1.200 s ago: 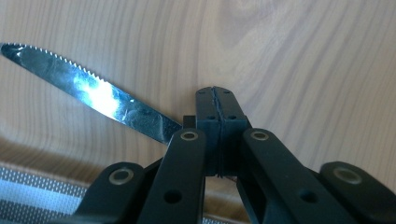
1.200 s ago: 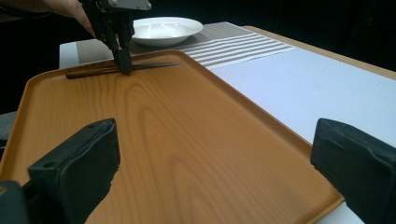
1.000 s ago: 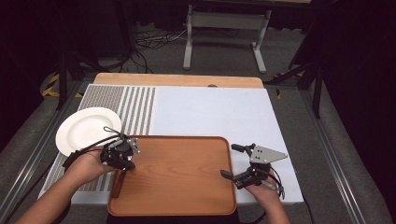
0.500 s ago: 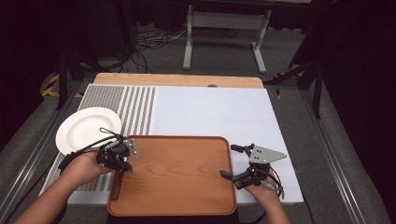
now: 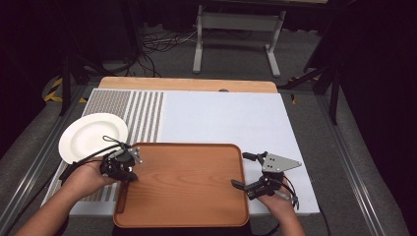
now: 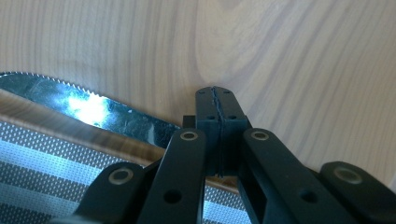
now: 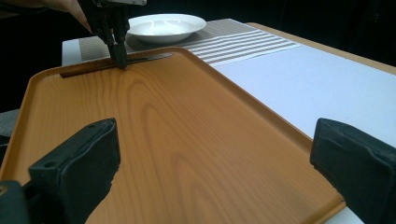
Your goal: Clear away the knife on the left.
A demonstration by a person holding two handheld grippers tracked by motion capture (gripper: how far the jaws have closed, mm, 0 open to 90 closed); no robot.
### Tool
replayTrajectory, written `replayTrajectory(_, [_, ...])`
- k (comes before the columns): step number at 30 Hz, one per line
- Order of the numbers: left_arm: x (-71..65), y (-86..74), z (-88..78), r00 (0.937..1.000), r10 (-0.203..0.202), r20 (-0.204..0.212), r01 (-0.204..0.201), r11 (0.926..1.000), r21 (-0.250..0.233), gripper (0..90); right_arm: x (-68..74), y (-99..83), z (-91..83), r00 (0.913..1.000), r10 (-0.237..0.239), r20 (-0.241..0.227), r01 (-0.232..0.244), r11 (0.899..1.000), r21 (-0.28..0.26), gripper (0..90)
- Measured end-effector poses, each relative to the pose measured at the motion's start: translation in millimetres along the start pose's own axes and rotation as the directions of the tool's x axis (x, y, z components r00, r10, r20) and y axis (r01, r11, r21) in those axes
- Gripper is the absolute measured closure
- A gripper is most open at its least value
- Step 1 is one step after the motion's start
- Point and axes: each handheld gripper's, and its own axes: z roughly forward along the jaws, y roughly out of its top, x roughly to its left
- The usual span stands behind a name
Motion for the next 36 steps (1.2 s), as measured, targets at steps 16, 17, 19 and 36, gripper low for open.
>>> replayTrajectory(16, [-13.6,-4.1,-34.5,0.9918,-0.021,-0.126,-0.019,0.9532,-0.302,20.9,-0.4,1.5,-0.5,0.9999,-0.002,0.014,0.002,1.000,-0.009,2.3])
replayTrajectory(17, [-15.2,-5.2,-35.7,0.9903,-0.026,-0.136,-0.019,0.9470,-0.321,18.1,-0.3,1.4,-0.5,0.9999,-0.003,0.015,0.003,1.000,-0.008,2.3])
replayTrajectory(19, [-17.1,-8.4,-39.5,0.9877,-0.035,-0.153,-0.024,0.9302,-0.366,13.9,0.1,1.4,-0.9,0.9999,-0.003,0.017,0.003,1.000,-0.013,2.3])
replayTrajectory(36, [-28.0,-74.5,-25.3,0.9731,-0.170,-0.156,-0.023,0.6026,-0.798,0.2,-0.7,1.2,-8.4,0.9983,0.006,0.058,-0.002,0.998,-0.056,2.2])
